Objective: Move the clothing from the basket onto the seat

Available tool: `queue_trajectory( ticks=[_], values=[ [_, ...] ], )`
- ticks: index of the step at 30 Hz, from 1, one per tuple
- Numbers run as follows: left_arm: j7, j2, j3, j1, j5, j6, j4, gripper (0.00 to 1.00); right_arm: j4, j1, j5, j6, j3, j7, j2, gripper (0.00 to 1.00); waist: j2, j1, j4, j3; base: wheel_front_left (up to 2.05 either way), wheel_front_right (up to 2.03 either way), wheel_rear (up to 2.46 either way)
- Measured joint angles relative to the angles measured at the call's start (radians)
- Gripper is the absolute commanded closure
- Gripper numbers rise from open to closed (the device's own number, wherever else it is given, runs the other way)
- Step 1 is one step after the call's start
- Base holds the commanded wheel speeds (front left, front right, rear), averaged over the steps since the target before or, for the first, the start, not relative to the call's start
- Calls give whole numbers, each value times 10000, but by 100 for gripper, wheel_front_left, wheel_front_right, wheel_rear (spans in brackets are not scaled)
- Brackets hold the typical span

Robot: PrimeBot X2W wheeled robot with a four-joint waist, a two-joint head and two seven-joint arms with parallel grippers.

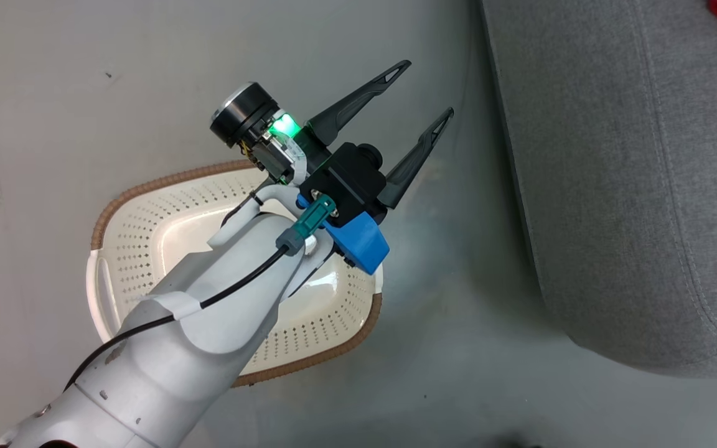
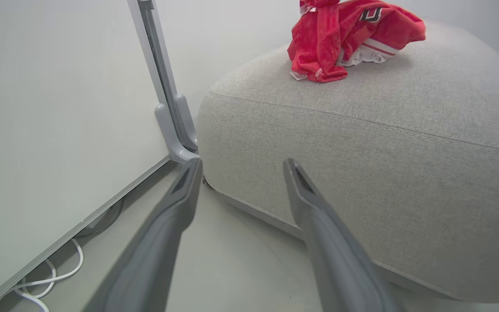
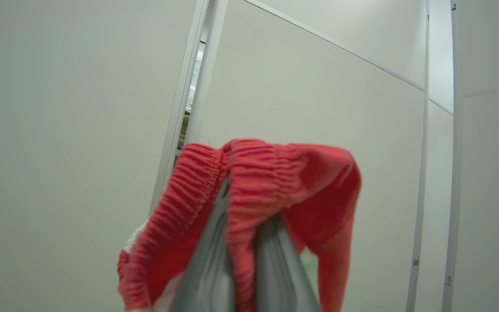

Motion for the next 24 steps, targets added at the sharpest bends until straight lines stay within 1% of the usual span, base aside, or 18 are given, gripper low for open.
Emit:
queue_trajectory(
  ticks=[3,7,10,15,20,24],
  values=[
    [-2,77,-31,-10,15,0,-23,0,755,-47,65,0,-470,0,-510,100,0,0,-29,368,0,0,0],
    [-6,157,-69,-78,52,2,-59,0,1778,113,92,0,-765,-2,-830,100,0,0,-58,674,0,0,0],
    [-8,213,-88,-93,52,4,-82,0,2472,457,38,0,-782,0,-775,100,0,0,-75,759,0,0,0],
    [-17,209,-142,-171,40,25,-107,0,3568,924,-10,0,-828,2,-460,100,1,0,-66,800,0,0,0],
    [-17,184,-165,-251,0,75,-148,0,4656,1243,-10,0,-851,0,-345,100,1,0,-8,821,0,0,0],
    [-19,178,-194,-270,-21,109,-142,0,5210,1271,0,0,-805,0,-320,100,1,0,13,816,0,0,0]
  ],
)
